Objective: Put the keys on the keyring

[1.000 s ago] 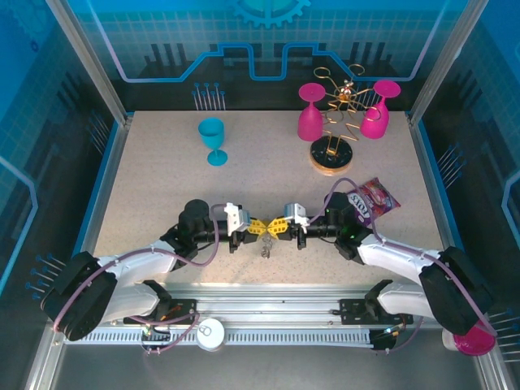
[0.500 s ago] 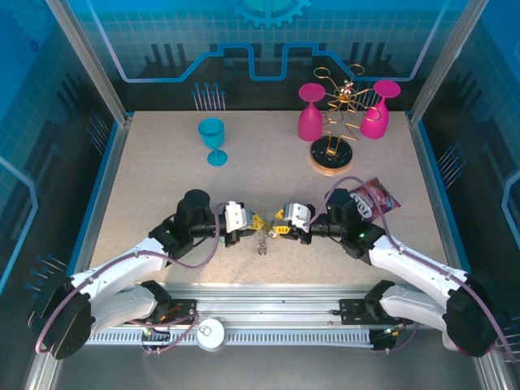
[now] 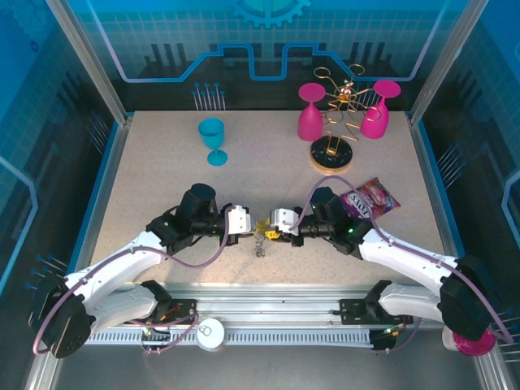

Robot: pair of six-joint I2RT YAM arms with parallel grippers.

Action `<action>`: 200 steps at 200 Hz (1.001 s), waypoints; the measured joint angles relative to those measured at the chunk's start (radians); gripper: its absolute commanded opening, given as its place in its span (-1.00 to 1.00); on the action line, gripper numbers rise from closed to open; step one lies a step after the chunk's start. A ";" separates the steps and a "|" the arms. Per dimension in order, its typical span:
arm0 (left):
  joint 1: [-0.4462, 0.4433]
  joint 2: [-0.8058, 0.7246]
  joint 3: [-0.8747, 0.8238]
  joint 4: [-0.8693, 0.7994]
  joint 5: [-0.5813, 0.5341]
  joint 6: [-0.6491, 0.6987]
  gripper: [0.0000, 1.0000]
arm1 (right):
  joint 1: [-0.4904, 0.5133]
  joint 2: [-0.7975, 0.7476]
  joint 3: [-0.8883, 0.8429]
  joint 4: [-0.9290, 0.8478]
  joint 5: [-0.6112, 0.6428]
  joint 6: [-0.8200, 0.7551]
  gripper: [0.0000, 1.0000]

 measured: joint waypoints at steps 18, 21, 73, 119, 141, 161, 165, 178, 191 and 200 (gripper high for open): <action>-0.002 0.001 0.000 -0.007 0.000 0.007 -1.00 | 0.006 0.012 0.000 0.014 -0.003 0.004 -0.51; -0.002 0.001 0.000 -0.007 0.000 0.007 -1.00 | 0.006 0.013 0.000 0.016 -0.006 0.005 -0.52; -0.005 0.003 0.001 -0.011 -0.003 0.018 -1.00 | 0.008 0.017 0.000 0.054 -0.025 0.023 -0.66; -0.010 0.004 0.002 -0.012 -0.007 0.017 -1.00 | 0.012 0.041 0.000 0.071 -0.047 0.035 -0.91; -0.010 0.004 0.002 -0.018 -0.012 0.014 -1.00 | 0.012 0.051 0.001 0.079 -0.050 0.042 -1.00; -0.010 0.003 0.002 -0.018 -0.021 0.013 -0.46 | 0.011 0.051 0.000 0.082 -0.051 0.042 -1.00; -0.011 0.001 0.002 -0.013 -0.026 0.007 -0.42 | 0.010 0.051 0.000 0.084 -0.052 0.043 -1.00; -0.011 -0.013 -0.003 0.010 -0.045 -0.023 -0.37 | 0.006 0.047 -0.014 0.104 -0.067 0.053 -1.00; -0.011 -0.048 -0.037 0.064 -0.068 -0.066 -0.32 | -0.015 0.032 -0.043 0.147 -0.091 0.077 -1.00; -0.011 -0.086 -0.083 0.117 -0.086 -0.101 -0.30 | -0.034 0.020 -0.068 0.180 -0.115 0.099 -1.00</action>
